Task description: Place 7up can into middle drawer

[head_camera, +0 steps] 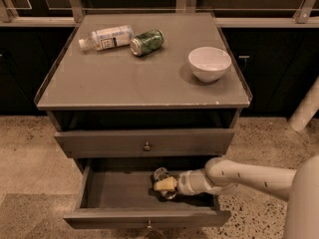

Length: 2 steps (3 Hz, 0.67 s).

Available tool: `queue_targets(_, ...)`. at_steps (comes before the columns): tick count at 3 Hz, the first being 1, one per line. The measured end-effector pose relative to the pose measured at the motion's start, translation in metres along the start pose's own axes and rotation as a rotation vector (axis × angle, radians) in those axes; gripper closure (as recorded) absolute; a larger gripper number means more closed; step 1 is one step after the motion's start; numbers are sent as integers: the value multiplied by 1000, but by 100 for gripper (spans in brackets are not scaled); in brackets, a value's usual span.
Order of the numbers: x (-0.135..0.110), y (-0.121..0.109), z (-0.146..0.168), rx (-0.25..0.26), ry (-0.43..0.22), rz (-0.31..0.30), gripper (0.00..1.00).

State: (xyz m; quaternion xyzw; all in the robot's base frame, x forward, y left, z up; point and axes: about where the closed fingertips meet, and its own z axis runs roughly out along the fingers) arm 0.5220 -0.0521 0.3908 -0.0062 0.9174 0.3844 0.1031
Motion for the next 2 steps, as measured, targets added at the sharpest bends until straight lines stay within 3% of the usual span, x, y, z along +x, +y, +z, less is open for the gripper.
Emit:
queue_targets(1,0,0,0,0,0,0,0)
queue_targets(2,0,0,0,0,0,0,0)
